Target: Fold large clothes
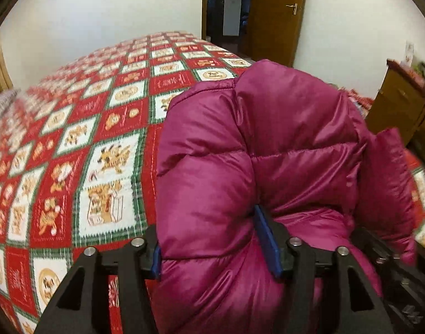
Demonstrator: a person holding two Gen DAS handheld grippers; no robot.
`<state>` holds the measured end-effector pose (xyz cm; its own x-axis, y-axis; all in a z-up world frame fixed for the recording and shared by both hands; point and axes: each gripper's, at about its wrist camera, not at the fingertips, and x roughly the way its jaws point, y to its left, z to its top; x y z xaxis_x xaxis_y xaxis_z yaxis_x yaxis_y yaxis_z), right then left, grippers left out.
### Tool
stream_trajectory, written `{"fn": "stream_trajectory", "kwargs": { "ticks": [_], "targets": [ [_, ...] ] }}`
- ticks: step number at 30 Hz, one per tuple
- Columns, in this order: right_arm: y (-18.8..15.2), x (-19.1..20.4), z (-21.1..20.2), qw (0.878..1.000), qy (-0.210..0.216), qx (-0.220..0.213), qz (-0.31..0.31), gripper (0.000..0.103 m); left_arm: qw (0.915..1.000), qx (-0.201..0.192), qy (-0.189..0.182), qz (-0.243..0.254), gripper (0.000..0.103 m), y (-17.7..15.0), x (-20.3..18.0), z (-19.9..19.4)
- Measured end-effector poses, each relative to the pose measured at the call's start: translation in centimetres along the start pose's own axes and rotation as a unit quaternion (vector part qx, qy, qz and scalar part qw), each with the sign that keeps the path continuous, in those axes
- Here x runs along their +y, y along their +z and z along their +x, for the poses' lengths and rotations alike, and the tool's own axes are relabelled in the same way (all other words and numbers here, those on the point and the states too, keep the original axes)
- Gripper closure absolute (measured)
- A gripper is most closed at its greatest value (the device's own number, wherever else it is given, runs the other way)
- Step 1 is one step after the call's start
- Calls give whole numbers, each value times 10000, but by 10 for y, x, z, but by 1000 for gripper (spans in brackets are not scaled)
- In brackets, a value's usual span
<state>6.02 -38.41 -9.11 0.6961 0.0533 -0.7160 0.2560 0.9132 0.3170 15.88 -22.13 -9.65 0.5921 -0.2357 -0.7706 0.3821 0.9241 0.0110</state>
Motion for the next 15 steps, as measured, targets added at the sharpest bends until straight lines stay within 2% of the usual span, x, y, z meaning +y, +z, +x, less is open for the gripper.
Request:
{"fn": "stream_trajectory", "kwargs": {
  "ticks": [1,5,7,9,11,13,15],
  "targets": [
    [0,-3,-4,10000,-42,0,69,46,9999,-78,74,81,41,-2,-3,1],
    [-1,1,-42,9980,-415,-479,40,46,9995,-205,151,192,41,-6,-4,1],
    [5,13,-68,9930,-756,-897,-130,46,9995,-191,165,195,41,-5,-4,1],
    [17,29,-79,9901,-885,-1041,-327,48,9993,-197,210,227,41,-5,-7,0],
    [30,49,-72,9900,-906,-935,-533,58,9991,-215,250,274,41,-6,-8,-2],
    [44,65,-47,9936,-738,-620,-596,66,9989,-210,255,320,41,-7,-10,-3],
    [53,66,-17,9952,-778,-274,-533,66,9987,-204,259,392,41,-7,-10,-4]
  ]
}}
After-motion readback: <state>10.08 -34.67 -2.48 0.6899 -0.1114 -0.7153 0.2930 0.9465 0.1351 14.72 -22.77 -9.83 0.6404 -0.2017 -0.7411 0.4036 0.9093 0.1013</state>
